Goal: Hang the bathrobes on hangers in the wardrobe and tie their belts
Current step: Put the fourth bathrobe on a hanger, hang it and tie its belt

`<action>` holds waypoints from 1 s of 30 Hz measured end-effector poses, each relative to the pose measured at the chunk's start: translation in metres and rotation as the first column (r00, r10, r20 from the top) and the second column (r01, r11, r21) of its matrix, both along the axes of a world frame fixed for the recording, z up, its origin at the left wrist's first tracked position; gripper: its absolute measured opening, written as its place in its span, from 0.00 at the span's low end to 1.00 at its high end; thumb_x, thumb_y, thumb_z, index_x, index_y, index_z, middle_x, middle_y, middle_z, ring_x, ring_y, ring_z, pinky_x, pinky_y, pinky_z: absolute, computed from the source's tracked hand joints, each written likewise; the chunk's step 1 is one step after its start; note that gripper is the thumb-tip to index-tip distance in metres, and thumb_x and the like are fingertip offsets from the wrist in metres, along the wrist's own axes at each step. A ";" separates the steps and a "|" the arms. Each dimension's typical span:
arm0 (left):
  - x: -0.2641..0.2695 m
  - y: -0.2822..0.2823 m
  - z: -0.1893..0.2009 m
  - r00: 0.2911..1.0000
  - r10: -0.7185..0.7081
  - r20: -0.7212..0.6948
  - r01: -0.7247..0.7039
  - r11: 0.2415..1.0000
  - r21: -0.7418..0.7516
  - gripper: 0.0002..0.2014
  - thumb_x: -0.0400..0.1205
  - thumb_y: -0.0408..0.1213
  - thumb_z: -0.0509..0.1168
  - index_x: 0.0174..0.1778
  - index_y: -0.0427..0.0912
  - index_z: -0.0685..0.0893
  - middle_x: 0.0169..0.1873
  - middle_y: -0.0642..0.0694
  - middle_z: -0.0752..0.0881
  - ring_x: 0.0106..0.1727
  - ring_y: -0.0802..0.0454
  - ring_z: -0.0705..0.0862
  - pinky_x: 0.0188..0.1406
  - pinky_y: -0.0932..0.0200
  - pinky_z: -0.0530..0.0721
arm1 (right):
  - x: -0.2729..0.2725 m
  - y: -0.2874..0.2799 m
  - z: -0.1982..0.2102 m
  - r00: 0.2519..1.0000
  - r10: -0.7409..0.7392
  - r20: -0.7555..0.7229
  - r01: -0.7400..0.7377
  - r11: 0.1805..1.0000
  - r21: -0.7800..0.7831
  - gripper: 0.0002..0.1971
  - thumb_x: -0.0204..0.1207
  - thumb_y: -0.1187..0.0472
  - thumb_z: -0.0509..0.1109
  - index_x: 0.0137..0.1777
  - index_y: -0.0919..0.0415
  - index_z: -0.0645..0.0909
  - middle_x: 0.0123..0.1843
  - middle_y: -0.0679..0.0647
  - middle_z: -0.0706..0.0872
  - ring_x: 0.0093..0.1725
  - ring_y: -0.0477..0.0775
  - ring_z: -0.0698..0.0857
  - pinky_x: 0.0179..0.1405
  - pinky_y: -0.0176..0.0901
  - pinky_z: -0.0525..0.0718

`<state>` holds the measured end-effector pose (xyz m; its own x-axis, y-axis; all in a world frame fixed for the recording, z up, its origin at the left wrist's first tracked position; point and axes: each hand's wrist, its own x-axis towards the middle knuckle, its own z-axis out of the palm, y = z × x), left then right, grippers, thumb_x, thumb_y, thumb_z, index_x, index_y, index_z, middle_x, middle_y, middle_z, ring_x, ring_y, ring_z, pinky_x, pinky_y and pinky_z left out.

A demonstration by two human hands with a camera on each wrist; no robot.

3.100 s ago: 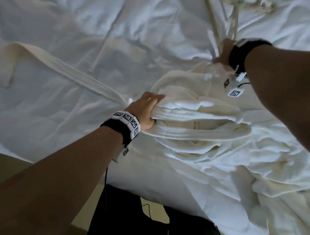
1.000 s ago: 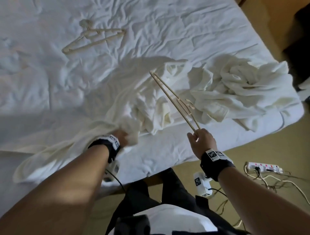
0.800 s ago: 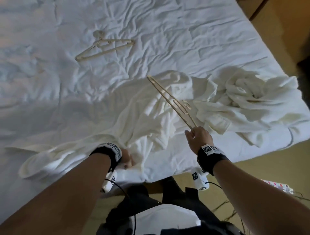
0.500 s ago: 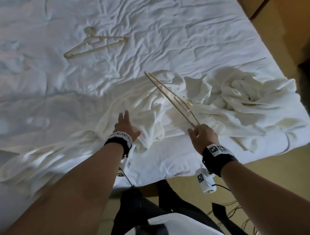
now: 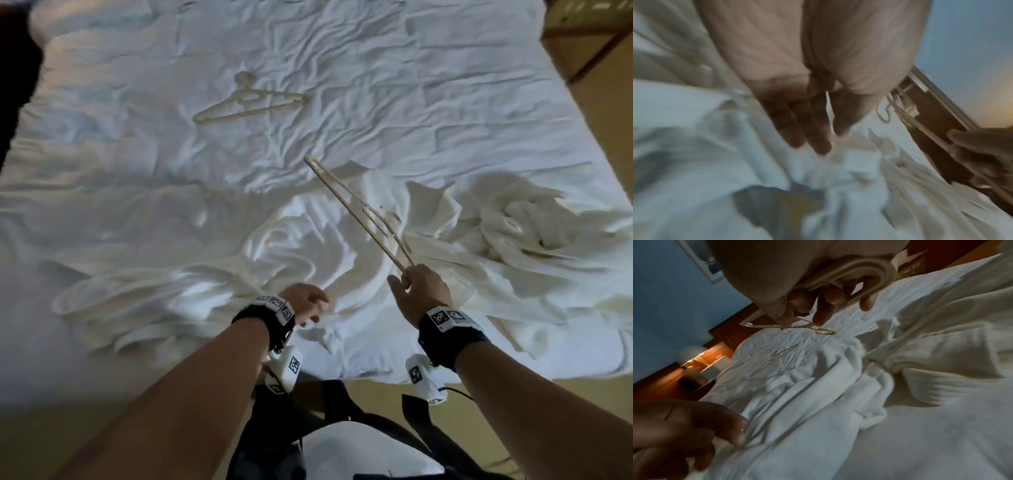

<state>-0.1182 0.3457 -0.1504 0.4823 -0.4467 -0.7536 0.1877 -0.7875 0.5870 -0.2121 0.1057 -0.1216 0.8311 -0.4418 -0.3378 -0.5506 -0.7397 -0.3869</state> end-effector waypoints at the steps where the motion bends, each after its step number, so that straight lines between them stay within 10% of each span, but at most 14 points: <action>1: 0.005 0.019 -0.001 0.988 0.078 0.133 -0.085 0.996 0.042 0.10 0.78 0.34 0.66 0.52 0.49 0.86 0.48 0.48 0.89 0.46 0.53 0.89 0.39 0.62 0.85 | 0.008 0.009 0.000 0.999 0.048 -0.001 -0.048 0.999 0.000 0.18 0.77 0.44 0.66 0.32 0.52 0.68 0.39 0.48 0.76 0.42 0.55 0.75 0.47 0.50 0.75; 4: 0.019 0.092 -0.007 0.928 0.081 0.362 -0.177 0.955 0.239 0.08 0.77 0.41 0.67 0.49 0.45 0.87 0.50 0.45 0.89 0.52 0.45 0.86 0.50 0.58 0.83 | 0.030 0.039 0.001 0.982 0.188 -0.015 -0.188 0.982 0.001 0.18 0.75 0.43 0.68 0.33 0.50 0.67 0.39 0.47 0.75 0.44 0.54 0.75 0.48 0.49 0.75; 8: 0.019 0.191 -0.020 0.937 0.087 0.337 -0.226 0.889 0.399 0.14 0.74 0.40 0.68 0.56 0.47 0.86 0.58 0.45 0.87 0.58 0.44 0.85 0.54 0.59 0.80 | 0.054 0.089 -0.006 0.927 0.375 -0.017 -0.374 0.927 0.020 0.18 0.71 0.41 0.72 0.37 0.50 0.69 0.42 0.45 0.74 0.46 0.52 0.72 0.48 0.47 0.69; 17: -0.027 0.302 -0.031 0.899 0.354 0.257 -0.430 0.824 0.369 0.17 0.74 0.37 0.69 0.59 0.45 0.84 0.59 0.45 0.84 0.59 0.46 0.83 0.57 0.58 0.80 | 0.089 0.212 -0.051 0.734 0.622 -0.273 -0.634 0.772 0.054 0.27 0.61 0.38 0.79 0.49 0.51 0.70 0.60 0.49 0.75 0.61 0.57 0.75 0.57 0.52 0.71; 21: -0.029 0.328 -0.032 0.901 0.376 0.214 -0.432 0.819 0.379 0.16 0.73 0.36 0.67 0.56 0.49 0.84 0.57 0.47 0.84 0.58 0.47 0.83 0.58 0.56 0.81 | 0.095 0.237 -0.072 0.597 0.607 -0.524 -0.738 0.672 -0.063 0.20 0.73 0.54 0.73 0.62 0.53 0.74 0.65 0.51 0.81 0.68 0.58 0.74 0.63 0.55 0.73; 25: -0.014 0.348 -0.036 0.932 0.321 0.168 -0.362 0.850 0.383 0.14 0.73 0.38 0.67 0.54 0.51 0.84 0.55 0.49 0.85 0.54 0.49 0.83 0.56 0.59 0.80 | 0.117 0.249 -0.059 0.660 0.562 -0.498 -0.697 0.706 -0.126 0.13 0.76 0.64 0.65 0.60 0.54 0.79 0.61 0.54 0.85 0.65 0.60 0.79 0.59 0.54 0.79; 30: 0.038 0.327 -0.029 0.974 0.129 0.186 -0.180 0.940 0.291 0.19 0.70 0.46 0.72 0.57 0.49 0.84 0.54 0.50 0.87 0.55 0.49 0.84 0.56 0.59 0.81 | 0.216 0.238 0.011 0.904 0.411 -0.116 -0.424 0.898 -0.116 0.09 0.75 0.62 0.67 0.51 0.64 0.83 0.55 0.68 0.87 0.56 0.69 0.85 0.54 0.51 0.82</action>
<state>-0.0803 0.6727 -0.1793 0.6534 -0.1185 -0.7477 0.2441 -0.9019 0.3563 0.0040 0.3440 -0.1109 0.9195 -0.1070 -0.3783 -0.2060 -0.9507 -0.2318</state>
